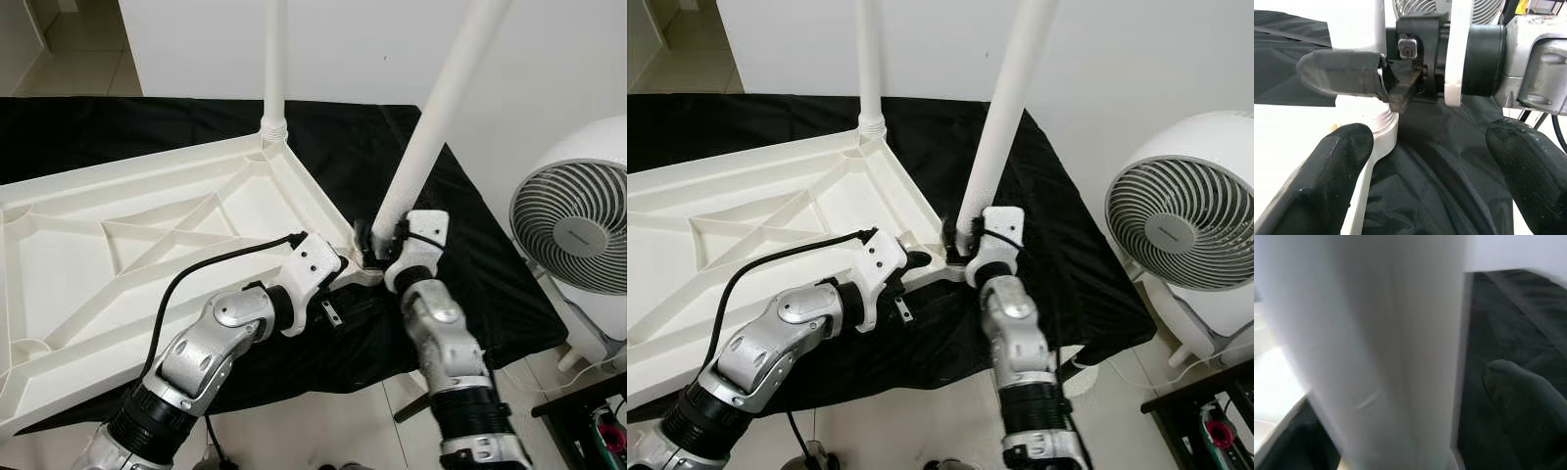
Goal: Building children table
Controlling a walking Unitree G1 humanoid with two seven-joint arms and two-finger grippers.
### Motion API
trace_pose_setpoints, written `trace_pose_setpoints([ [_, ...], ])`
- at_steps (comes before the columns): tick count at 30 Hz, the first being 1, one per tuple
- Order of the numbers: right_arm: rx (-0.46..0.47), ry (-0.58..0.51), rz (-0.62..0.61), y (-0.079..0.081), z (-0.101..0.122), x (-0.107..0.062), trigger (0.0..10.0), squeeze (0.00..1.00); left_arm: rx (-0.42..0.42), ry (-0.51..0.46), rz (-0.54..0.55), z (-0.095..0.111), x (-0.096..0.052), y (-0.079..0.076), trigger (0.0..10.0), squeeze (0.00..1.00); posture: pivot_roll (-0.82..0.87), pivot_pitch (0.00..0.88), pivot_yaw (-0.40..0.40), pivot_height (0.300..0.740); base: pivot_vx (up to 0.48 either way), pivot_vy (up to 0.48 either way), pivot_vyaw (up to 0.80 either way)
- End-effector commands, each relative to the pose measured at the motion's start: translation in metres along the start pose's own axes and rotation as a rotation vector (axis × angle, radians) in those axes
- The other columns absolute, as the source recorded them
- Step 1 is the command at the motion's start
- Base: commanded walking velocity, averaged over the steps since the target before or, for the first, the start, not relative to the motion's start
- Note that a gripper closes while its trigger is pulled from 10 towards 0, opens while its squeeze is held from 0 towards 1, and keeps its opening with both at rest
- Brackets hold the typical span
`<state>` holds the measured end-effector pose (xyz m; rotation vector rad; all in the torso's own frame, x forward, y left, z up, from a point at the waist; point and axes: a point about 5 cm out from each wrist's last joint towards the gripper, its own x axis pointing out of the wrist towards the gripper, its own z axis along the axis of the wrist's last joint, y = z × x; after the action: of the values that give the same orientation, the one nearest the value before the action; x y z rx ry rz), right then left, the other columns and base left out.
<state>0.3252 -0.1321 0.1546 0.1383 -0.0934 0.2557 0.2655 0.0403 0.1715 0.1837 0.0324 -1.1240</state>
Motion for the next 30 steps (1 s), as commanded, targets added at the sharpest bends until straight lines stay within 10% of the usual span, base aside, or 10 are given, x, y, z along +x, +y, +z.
trace_pose_setpoints([
  [1, 0.028, 0.032, 0.068, -0.007, -0.003, -0.002, 10.0, 1.0, -0.001, 0.005, -0.044, -0.001, 0.001, -0.006, 10.0, 0.0, 0.08, 0.071, -0.095, 0.74, 0.0, 0.0, 0.0],
  [2, -0.022, 0.035, 0.133, -0.01, -0.002, -0.002, 10.0, 0.0, -0.001, 0.005, -0.044, -0.001, 0.001, -0.006, 10.0, 0.0, 0.08, 0.073, -0.095, 0.74, 0.0, 0.0, 0.0],
  [21, -0.229, 0.08, 0.515, -0.02, 0.007, 0.018, 10.0, 0.0, -0.003, -0.005, -0.03, 0.002, 0.001, -0.004, 10.0, 0.0, 0.09, 0.09, -0.098, 0.74, 0.0, 0.0, 0.0],
  [22, -0.238, 0.088, 0.528, -0.02, 0.006, 0.018, 7.8, 0.0, -0.003, -0.005, -0.027, 0.002, 0.001, -0.004, 10.0, 0.0, 0.09, 0.09, -0.098, 0.74, 0.0, 0.0, 0.0],
  [24, -0.238, 0.088, 0.528, -0.02, 0.006, 0.018, 7.8, 0.0, -0.003, -0.005, -0.027, 0.002, 0.001, -0.004, 10.0, 0.0, 0.09, 0.09, -0.098, 0.74, 0.0, 0.0, 0.0],
  [25, -0.239, 0.108, 0.541, -0.021, 0.002, 0.018, 0.0, 0.0, -0.002, -0.005, -0.023, 0.002, 0.0, -0.003, 10.0, 0.0, 0.1, 0.088, -0.101, 0.74, 0.0, 0.0, 0.0],
  [30, -0.22, 0.139, 0.542, -0.024, -0.005, 0.016, 0.0, 0.0, -0.002, -0.006, -0.016, 0.002, -0.001, -0.002, 10.0, 0.0, 0.1, 0.087, -0.102, 0.74, 0.0, 0.0, 0.0],
])
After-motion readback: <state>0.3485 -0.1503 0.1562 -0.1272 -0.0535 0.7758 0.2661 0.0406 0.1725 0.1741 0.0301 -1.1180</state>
